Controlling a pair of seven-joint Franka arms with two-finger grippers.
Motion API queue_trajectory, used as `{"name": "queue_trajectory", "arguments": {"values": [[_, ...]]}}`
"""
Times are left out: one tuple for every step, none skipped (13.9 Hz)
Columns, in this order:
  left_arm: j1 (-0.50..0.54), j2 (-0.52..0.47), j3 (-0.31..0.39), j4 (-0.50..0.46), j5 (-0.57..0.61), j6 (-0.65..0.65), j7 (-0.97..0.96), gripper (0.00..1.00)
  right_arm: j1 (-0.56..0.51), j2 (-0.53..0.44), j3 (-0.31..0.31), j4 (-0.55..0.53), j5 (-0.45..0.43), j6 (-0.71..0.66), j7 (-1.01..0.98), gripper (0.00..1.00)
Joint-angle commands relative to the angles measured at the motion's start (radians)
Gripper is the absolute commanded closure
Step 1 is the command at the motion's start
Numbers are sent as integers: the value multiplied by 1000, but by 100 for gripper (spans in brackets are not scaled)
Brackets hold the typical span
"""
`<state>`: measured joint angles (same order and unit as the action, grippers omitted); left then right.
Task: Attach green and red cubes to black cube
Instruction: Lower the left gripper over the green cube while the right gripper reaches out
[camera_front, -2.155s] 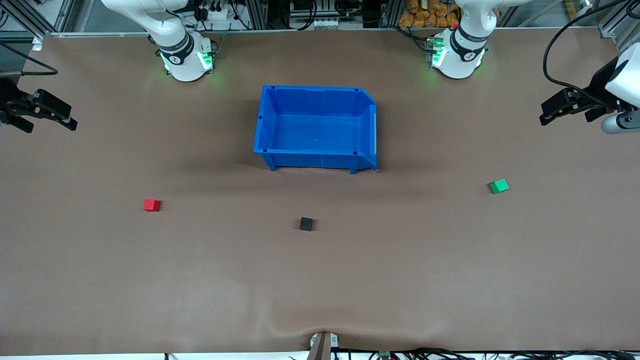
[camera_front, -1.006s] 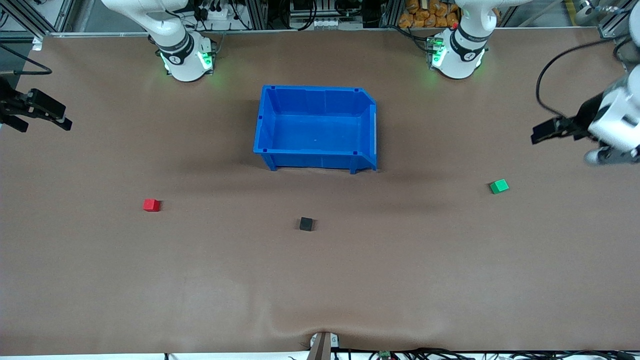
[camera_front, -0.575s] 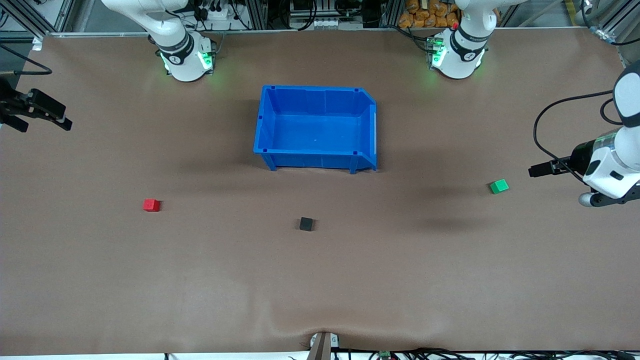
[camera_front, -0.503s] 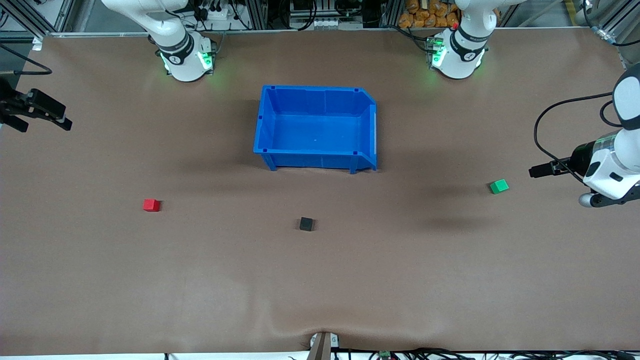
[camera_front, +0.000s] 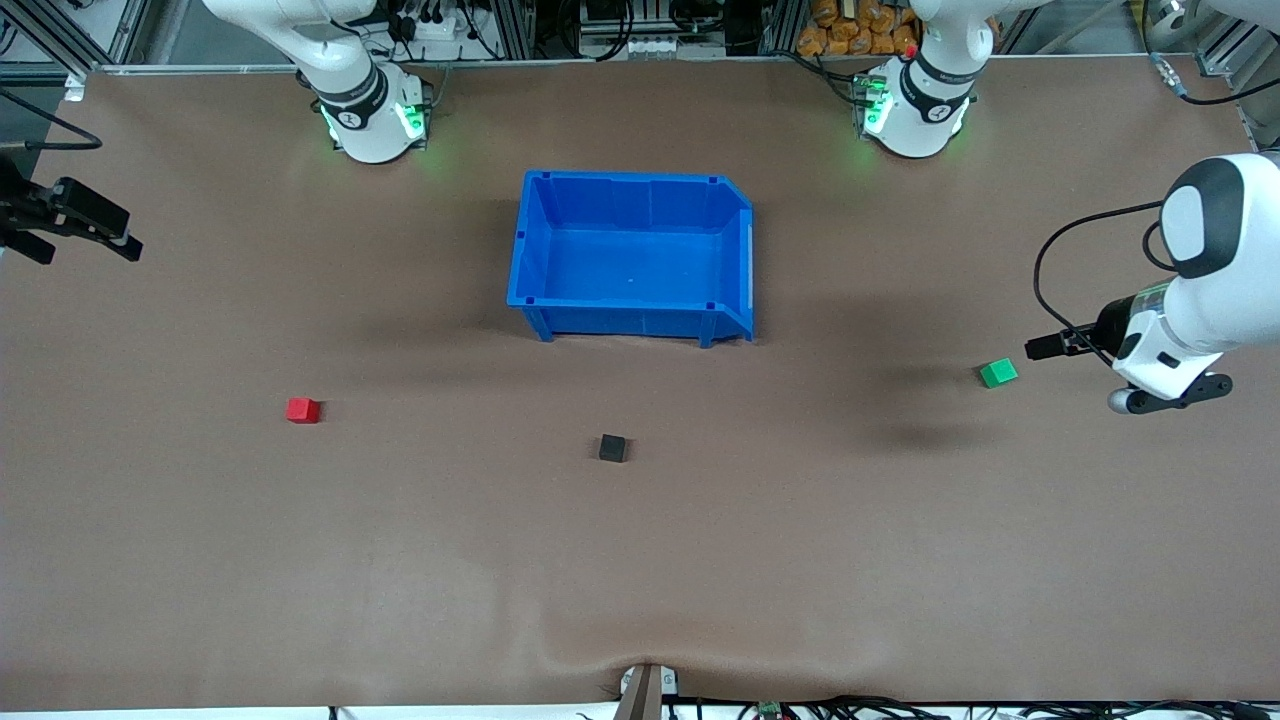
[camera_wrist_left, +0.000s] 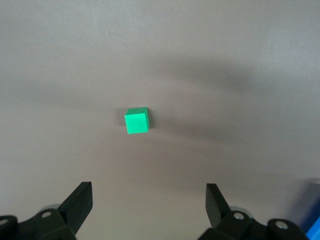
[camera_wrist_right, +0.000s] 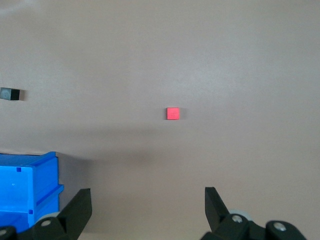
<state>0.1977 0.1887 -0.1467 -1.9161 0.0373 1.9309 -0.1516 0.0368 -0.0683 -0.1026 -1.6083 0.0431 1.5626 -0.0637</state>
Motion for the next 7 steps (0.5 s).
{"name": "queue_trajectory", "arguments": {"values": [[2, -46, -7, -92, -5, 77, -9, 0, -20, -5, 14, 5, 17, -6, 4, 0], [2, -46, -7, -109, -5, 98, -11, 0, -18, -5, 14, 5, 15, -6, 4, 0], [2, -46, -7, -127, -5, 121, -11, 0, -18, -4, 14, 4, 17, -6, 4, 0], [3, -44, -5, -136, -5, 138, -11, 0, -18, -4, 14, 4, 17, -7, 4, 0], [3, -38, -5, -139, -4, 148, -11, 0, -17, -2, 14, 4, 17, -6, 4, 0], [5, -32, -4, -142, -4, 166, -11, 0, -15, -1, 14, 4, 17, -6, 4, 0], [9, -29, -4, -161, -4, 190, -11, 0, -15, 2, 14, 4, 18, -6, 4, 0]]}}
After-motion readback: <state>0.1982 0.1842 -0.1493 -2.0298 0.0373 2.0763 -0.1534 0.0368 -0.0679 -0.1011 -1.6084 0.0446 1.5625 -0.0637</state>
